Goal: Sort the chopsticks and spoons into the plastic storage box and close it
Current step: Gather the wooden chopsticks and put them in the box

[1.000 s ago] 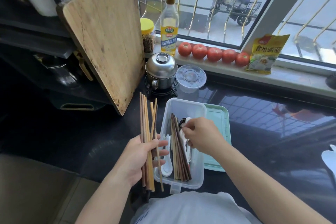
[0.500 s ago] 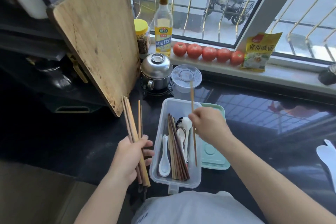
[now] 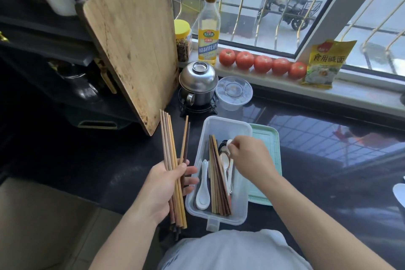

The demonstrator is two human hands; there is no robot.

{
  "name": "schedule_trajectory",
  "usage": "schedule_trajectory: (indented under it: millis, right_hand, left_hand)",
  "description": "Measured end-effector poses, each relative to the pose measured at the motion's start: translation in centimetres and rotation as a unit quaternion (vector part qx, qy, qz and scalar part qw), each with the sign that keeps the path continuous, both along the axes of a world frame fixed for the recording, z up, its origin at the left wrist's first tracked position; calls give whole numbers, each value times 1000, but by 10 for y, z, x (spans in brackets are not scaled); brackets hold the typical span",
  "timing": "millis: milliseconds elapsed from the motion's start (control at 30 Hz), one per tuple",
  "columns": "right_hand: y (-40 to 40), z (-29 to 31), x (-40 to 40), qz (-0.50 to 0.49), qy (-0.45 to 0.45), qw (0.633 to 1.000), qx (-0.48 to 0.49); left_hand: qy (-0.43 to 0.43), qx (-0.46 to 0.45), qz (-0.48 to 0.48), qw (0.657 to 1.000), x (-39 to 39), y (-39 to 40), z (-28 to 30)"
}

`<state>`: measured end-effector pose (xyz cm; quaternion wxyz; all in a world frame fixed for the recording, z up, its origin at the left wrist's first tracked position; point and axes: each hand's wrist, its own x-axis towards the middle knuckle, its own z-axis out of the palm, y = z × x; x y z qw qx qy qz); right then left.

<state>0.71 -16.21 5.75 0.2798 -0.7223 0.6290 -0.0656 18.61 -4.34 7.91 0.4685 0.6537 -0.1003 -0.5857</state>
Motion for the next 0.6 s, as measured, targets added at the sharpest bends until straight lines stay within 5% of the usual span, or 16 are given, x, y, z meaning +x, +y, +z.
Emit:
schedule_trajectory:
  millis: [167,267,367,467,533,600]
  right_hand:
    - [12,27,-11,-40,-154,984,84]
    - [22,45,0,-39,-288,943,164]
    - [24,48,4,-20,-325,929,179]
    - [15,33,5,-31,-266,952,151]
    - [10,13,9,32,-90,990,104]
    - [14,-7,19,129,87,985,75]
  left_hand:
    - [23,-27,-75,997,-14,-9,14]
    - [13,-47,-152,987,-22,-15,22]
    - [9,-55,-189,980,-25,-16,25]
    - [-15,-43,-132,990,-23,-16,20]
    - [-26,-21,-55,998,-16,-15,12]
    - [-24,-5,6,1000,-9,-15,6]
